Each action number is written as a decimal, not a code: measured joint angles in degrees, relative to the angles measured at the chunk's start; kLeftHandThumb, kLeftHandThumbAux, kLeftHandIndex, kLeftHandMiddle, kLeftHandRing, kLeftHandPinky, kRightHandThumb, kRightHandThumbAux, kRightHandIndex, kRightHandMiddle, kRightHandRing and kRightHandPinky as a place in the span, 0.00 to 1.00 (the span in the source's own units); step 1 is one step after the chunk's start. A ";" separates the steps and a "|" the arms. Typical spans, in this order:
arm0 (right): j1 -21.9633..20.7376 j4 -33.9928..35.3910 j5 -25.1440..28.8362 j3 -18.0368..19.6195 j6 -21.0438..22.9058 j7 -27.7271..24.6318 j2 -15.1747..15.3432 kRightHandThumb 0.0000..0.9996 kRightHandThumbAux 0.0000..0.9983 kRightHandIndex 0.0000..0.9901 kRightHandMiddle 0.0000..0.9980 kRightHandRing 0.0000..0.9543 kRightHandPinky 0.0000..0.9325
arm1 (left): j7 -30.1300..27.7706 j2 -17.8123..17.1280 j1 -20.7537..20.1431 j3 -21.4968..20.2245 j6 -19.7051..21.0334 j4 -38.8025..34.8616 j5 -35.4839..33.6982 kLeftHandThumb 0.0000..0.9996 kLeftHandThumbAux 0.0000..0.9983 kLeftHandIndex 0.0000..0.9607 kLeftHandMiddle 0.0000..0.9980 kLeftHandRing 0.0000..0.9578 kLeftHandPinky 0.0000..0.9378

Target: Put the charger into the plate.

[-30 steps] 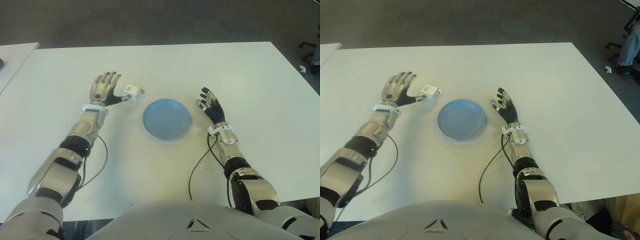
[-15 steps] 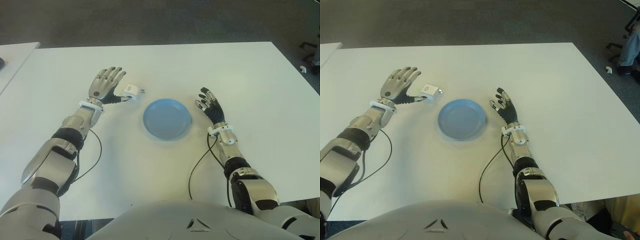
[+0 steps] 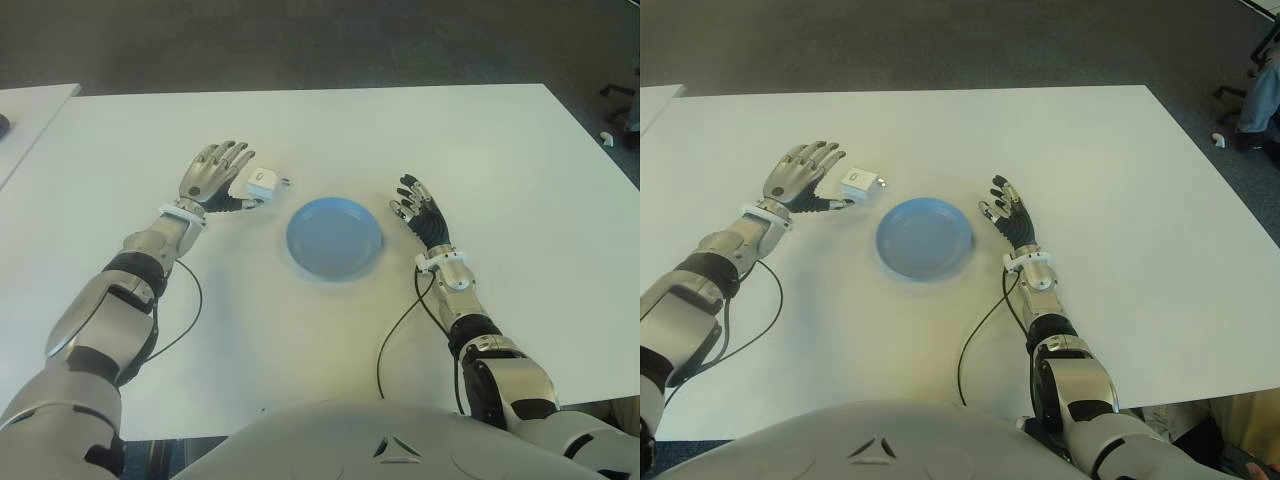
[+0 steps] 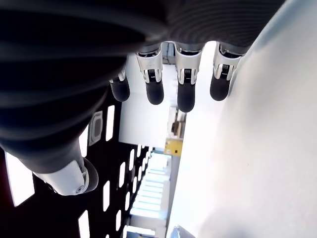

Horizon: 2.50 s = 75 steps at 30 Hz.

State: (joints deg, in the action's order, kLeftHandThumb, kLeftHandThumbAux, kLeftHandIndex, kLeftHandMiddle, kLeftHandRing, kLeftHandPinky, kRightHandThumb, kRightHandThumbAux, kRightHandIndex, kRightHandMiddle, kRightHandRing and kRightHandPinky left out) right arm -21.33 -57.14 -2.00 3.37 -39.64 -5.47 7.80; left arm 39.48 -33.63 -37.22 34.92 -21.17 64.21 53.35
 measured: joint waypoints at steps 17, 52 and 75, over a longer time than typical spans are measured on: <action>0.02 -0.02 -0.17 -0.22 -0.18 -0.21 0.09 0.06 0.61 0.00 0.09 0.10 0.04 | -8.37 2.99 -0.41 2.10 -6.02 6.78 -1.80 0.08 0.32 0.00 0.00 0.00 0.00; 0.70 1.18 -0.29 -0.73 -0.14 1.00 -0.39 0.06 0.59 0.00 0.12 0.13 0.07 | -13.88 3.37 0.33 1.56 -13.11 6.54 -7.88 0.05 0.38 0.00 0.00 0.00 0.00; 0.96 2.50 -0.01 -0.69 1.67 0.60 -0.83 0.05 0.56 0.00 0.15 0.16 0.09 | -25.82 -14.71 9.74 0.04 -23.43 -16.36 -7.49 0.00 0.39 0.00 0.00 0.00 0.00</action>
State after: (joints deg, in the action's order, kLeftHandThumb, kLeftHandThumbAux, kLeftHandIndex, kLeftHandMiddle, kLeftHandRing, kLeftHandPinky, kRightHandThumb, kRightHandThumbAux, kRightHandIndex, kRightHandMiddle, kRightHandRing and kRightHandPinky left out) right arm -20.37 -54.64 -2.01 2.68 -37.97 -4.87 6.96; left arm 13.66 -48.34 -27.47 34.96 -44.60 47.85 45.86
